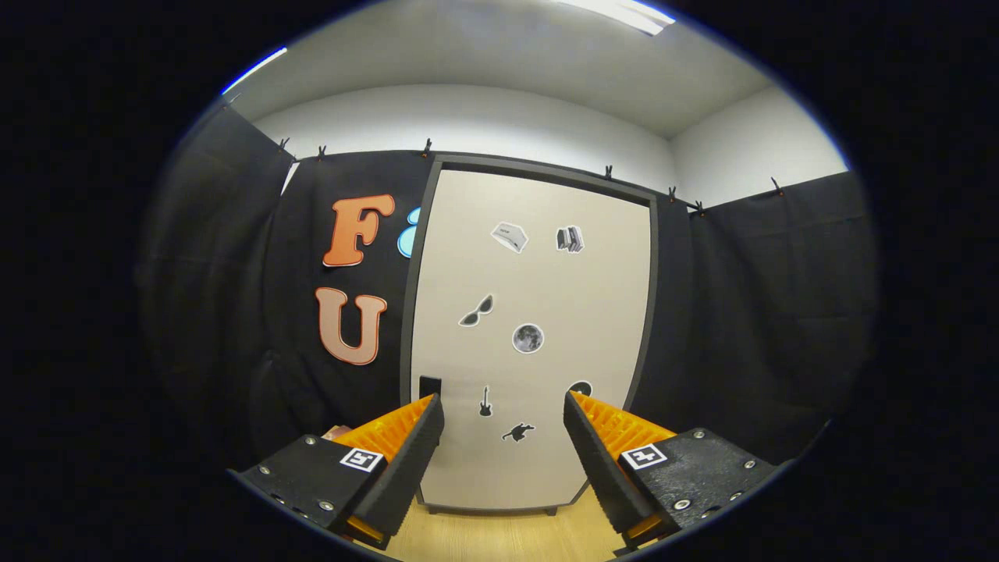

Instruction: Open the shoe cabinet door, grab the shoes and put them into the shoe cabinet, then close the shoe cabinet door.

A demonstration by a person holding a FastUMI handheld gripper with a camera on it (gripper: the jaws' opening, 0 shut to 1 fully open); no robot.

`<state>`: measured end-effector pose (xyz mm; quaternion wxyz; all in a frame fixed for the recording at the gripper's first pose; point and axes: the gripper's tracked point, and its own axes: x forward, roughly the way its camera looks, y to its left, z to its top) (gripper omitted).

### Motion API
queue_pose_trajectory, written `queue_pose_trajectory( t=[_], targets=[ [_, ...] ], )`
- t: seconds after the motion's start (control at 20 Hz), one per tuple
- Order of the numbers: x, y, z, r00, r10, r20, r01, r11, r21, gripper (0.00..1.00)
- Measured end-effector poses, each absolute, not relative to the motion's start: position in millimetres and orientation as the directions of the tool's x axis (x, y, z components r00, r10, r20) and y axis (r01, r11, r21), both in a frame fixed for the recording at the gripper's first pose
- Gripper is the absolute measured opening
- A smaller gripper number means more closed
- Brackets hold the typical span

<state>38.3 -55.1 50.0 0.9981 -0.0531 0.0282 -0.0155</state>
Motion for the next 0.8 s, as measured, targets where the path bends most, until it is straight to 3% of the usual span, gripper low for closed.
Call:
queue_pose_trajectory(
  t=[0.8],
  targets=[
    [15, -53, 53, 0.997, -0.053, -0.049, 0.049, 0.996, -0.079, 0.95]
  ],
)
